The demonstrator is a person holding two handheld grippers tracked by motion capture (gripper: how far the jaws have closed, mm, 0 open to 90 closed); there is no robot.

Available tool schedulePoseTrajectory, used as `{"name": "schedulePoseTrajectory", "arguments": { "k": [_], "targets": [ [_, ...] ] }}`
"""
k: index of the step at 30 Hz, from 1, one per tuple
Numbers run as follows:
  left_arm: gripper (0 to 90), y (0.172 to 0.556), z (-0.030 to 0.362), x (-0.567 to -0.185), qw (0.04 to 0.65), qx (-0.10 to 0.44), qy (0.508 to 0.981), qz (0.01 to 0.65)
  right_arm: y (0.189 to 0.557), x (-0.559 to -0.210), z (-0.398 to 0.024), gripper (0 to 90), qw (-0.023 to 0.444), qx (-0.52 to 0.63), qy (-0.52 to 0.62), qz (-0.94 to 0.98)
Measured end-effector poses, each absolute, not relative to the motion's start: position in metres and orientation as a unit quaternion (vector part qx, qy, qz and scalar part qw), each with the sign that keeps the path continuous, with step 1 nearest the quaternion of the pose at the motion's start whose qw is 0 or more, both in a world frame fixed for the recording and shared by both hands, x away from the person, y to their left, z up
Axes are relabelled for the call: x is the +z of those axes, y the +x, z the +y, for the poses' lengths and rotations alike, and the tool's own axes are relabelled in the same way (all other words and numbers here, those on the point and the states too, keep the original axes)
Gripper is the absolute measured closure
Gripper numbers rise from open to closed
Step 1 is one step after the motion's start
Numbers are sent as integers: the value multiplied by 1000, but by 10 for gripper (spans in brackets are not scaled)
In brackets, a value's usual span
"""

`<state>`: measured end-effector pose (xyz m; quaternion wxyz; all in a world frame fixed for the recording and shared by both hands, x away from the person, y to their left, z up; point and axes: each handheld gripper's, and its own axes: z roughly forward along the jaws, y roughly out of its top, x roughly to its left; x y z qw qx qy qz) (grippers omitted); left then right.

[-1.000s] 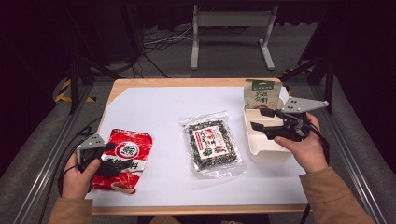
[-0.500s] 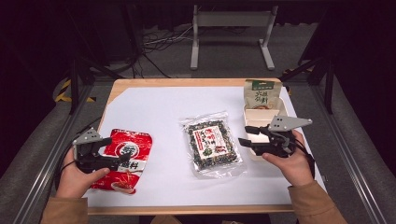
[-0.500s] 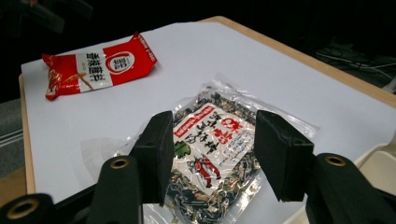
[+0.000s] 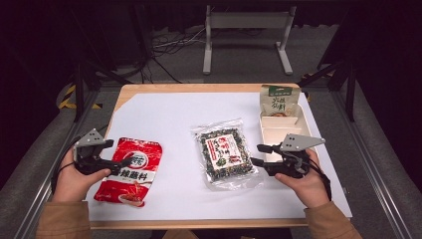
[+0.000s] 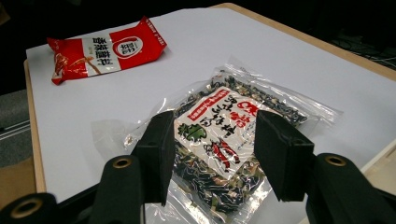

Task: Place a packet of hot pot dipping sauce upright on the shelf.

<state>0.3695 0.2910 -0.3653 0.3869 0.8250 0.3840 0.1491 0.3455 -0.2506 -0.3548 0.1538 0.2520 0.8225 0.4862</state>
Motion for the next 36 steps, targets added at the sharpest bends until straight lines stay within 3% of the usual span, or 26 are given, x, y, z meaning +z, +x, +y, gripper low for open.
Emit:
{"name": "schedulePoseTrajectory", "arguments": {
  "k": [3, 15, 36],
  "targets": [
    [77, 376, 296, -361, 409, 148, 812, 390, 346, -358, -251, 478, 151, 485, 253, 823],
    [111, 399, 301, -365, 385, 152, 806, 423, 348, -357, -246, 450, 165, 490, 241, 821],
    [91, 450, 311, -422, 356, 142, 781, 493, 348, -360, -242, 466, 188, 492, 225, 820]
  ]
}}
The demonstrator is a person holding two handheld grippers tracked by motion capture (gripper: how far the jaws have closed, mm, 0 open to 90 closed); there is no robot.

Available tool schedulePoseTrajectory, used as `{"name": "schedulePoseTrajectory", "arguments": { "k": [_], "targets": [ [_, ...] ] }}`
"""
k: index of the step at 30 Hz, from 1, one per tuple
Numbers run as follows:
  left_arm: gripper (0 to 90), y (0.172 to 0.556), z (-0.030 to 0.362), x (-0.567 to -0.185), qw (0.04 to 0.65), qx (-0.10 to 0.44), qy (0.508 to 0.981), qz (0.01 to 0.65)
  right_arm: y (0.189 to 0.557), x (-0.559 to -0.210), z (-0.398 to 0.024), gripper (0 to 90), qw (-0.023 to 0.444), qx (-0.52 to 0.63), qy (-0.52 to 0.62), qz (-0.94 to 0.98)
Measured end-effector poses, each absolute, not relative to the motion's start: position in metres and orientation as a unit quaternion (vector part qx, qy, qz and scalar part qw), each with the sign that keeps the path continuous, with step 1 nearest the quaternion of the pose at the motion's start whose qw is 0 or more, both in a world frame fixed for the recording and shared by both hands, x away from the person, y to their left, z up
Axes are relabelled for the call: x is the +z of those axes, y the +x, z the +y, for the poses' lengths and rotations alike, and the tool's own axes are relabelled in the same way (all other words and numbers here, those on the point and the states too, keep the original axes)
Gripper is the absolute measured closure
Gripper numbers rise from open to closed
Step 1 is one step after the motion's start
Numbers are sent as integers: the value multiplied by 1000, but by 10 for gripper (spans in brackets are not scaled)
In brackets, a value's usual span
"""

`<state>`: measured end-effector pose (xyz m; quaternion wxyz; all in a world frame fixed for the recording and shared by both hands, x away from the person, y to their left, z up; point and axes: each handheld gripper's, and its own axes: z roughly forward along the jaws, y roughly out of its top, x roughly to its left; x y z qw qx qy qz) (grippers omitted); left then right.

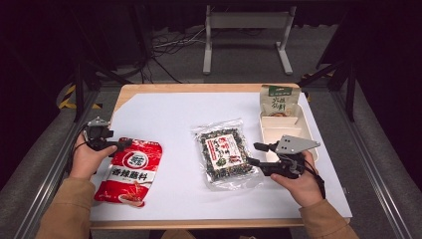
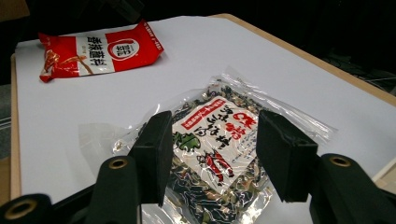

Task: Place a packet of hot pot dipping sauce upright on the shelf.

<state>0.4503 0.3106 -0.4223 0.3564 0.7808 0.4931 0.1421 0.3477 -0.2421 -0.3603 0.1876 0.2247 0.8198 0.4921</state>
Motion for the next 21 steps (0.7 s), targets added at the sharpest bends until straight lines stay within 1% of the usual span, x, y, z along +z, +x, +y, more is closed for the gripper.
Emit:
{"name": "schedulePoseTrajectory", "arguments": {
  "k": [2, 10, 14, 21],
  "targets": [
    [91, 452, 311, -426, 360, 133, 779, 496, 347, -361, -242, 465, 197, 490, 224, 819],
    [77, 459, 314, -438, 357, 123, 776, 505, 348, -362, -243, 465, 202, 489, 226, 818],
    [64, 463, 316, -441, 375, 110, 771, 503, 348, -363, -243, 461, 203, 487, 229, 818],
    [63, 467, 314, -448, 359, 95, 778, 507, 348, -365, -242, 451, 204, 483, 230, 820]
  ]
}}
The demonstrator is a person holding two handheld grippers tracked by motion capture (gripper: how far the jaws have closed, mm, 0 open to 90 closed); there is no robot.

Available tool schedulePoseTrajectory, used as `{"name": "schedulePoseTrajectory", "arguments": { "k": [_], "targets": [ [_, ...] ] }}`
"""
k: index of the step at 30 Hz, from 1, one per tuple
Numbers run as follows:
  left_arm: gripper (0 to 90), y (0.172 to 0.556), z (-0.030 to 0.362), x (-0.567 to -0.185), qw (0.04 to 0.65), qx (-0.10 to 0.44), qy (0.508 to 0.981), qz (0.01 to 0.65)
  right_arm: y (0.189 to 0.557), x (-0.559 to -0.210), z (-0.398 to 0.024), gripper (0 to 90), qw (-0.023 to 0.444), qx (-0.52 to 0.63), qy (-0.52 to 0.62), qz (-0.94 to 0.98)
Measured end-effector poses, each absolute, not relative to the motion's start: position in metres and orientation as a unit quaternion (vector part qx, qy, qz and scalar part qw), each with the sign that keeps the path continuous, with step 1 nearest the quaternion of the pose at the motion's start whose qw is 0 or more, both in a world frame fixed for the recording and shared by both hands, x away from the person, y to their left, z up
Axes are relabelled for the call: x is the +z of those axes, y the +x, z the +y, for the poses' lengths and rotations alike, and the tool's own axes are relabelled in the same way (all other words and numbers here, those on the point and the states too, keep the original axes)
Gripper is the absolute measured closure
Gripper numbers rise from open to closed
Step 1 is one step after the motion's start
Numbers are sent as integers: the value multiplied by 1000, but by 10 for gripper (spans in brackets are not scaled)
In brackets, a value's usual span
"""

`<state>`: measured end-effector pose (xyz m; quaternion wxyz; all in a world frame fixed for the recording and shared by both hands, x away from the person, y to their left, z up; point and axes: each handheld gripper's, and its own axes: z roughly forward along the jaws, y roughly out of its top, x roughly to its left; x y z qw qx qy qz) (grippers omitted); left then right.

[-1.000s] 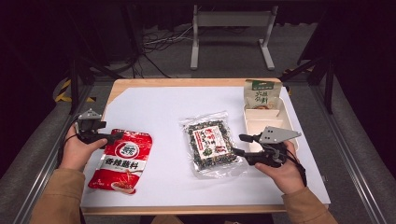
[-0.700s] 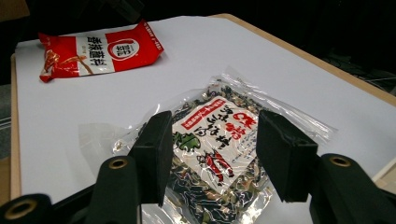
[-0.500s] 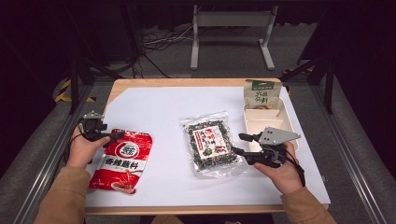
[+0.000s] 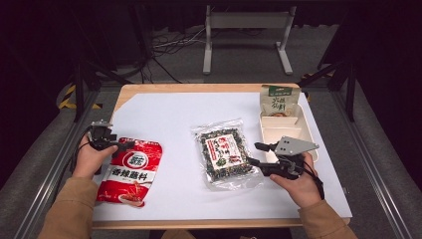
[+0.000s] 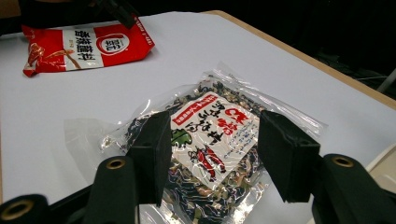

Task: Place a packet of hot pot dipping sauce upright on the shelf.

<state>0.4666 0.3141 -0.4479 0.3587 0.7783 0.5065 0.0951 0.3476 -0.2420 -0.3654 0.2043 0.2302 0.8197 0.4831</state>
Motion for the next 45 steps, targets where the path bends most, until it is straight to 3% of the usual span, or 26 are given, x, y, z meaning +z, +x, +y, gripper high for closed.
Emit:
{"name": "schedulePoseTrajectory", "arguments": {
  "k": [6, 12, 16, 17, 18, 26, 27, 32, 34, 39, 45],
  "targets": [
    [63, 467, 311, -451, 352, 94, 790, 493, 348, -367, -242, 451, 205, 481, 232, 820],
    [182, 463, 309, -452, 352, 115, 808, 459, 348, -367, -243, 444, 202, 482, 234, 820],
    [338, 461, 309, -451, 349, 117, 812, 453, 348, -367, -243, 443, 203, 482, 234, 820],
    [338, 460, 309, -450, 342, 121, 818, 446, 348, -367, -242, 443, 203, 482, 233, 820],
    [409, 459, 308, -449, 339, 122, 821, 443, 348, -367, -242, 442, 204, 482, 233, 820],
    [576, 454, 306, -447, 320, 135, 832, 433, 349, -368, -242, 437, 203, 482, 234, 820],
    [628, 453, 306, -447, 319, 137, 832, 433, 349, -368, -241, 435, 202, 481, 234, 820],
    [700, 452, 305, -446, 310, 149, 833, 433, 349, -369, -241, 435, 202, 480, 234, 821],
    [781, 451, 305, -446, 304, 155, 834, 433, 349, -368, -242, 434, 202, 482, 234, 820],
    [877, 449, 304, -446, 300, 163, 831, 440, 349, -368, -243, 430, 203, 481, 235, 820],
    [893, 448, 299, -444, 289, 174, 827, 449, 350, -368, -243, 430, 202, 483, 237, 819]
  ]
}}
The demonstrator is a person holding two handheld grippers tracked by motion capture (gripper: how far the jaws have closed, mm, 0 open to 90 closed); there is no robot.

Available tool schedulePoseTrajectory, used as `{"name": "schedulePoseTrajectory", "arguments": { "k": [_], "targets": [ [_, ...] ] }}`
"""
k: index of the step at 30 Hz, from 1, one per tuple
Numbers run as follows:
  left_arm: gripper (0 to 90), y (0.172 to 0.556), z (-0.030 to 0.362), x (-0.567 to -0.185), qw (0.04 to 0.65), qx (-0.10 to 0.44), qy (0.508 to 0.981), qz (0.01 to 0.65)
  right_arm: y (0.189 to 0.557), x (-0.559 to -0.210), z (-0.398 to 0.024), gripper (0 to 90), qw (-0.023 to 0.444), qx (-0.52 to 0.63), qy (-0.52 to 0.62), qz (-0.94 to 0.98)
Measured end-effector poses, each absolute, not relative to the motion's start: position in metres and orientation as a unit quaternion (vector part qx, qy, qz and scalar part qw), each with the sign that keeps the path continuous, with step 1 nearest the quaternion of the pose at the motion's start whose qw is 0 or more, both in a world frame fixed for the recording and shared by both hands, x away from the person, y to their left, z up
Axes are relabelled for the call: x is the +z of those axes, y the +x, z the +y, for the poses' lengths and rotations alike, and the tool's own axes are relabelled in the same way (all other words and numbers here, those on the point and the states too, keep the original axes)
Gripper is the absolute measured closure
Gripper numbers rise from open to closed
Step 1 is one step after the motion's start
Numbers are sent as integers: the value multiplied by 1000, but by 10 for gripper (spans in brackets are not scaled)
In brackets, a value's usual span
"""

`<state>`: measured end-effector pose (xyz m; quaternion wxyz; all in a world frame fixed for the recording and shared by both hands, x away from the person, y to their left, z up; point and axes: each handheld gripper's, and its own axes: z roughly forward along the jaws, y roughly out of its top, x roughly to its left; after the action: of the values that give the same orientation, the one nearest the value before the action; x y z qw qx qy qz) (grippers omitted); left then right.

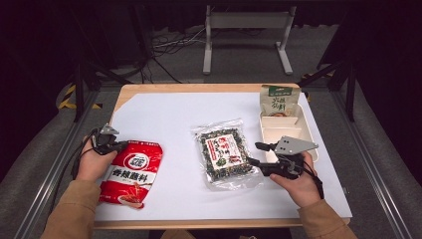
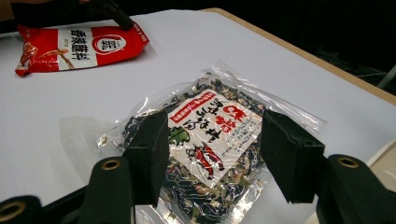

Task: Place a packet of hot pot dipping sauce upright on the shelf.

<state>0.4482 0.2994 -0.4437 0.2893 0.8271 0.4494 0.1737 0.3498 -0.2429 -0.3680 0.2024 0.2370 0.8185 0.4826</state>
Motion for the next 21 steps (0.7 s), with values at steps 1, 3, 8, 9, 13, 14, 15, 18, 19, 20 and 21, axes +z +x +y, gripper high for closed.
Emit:
{"name": "schedulePoseTrajectory", "arguments": {
  "k": [1, 3, 8, 9, 13, 14, 15, 18, 19, 20, 21],
  "targets": [
    [893, 448, 300, -442, 291, 173, 824, 454, 350, -368, -243, 430, 202, 483, 237, 818],
    [894, 447, 301, -439, 296, 169, 819, 462, 350, -368, -243, 430, 203, 482, 236, 819],
    [894, 443, 302, -429, 302, 169, 807, 479, 351, -369, -243, 428, 202, 481, 237, 819],
    [894, 442, 302, -426, 302, 169, 807, 480, 351, -369, -242, 427, 202, 482, 237, 819],
    [896, 435, 302, -411, 307, 152, 798, 495, 351, -369, -242, 424, 201, 482, 237, 819],
    [897, 434, 303, -408, 310, 150, 798, 495, 351, -368, -242, 424, 201, 482, 237, 819],
    [897, 434, 303, -408, 310, 150, 798, 495, 351, -368, -242, 424, 201, 482, 237, 819],
    [898, 428, 302, -399, 315, 150, 799, 490, 350, -368, -241, 424, 201, 484, 235, 819],
    [898, 427, 302, -396, 319, 148, 797, 491, 350, -368, -241, 424, 201, 484, 235, 819],
    [899, 425, 302, -393, 324, 148, 795, 491, 350, -367, -241, 424, 201, 484, 235, 819],
    [899, 423, 303, -389, 328, 145, 793, 492, 350, -367, -241, 424, 201, 484, 235, 819]
  ]
}}
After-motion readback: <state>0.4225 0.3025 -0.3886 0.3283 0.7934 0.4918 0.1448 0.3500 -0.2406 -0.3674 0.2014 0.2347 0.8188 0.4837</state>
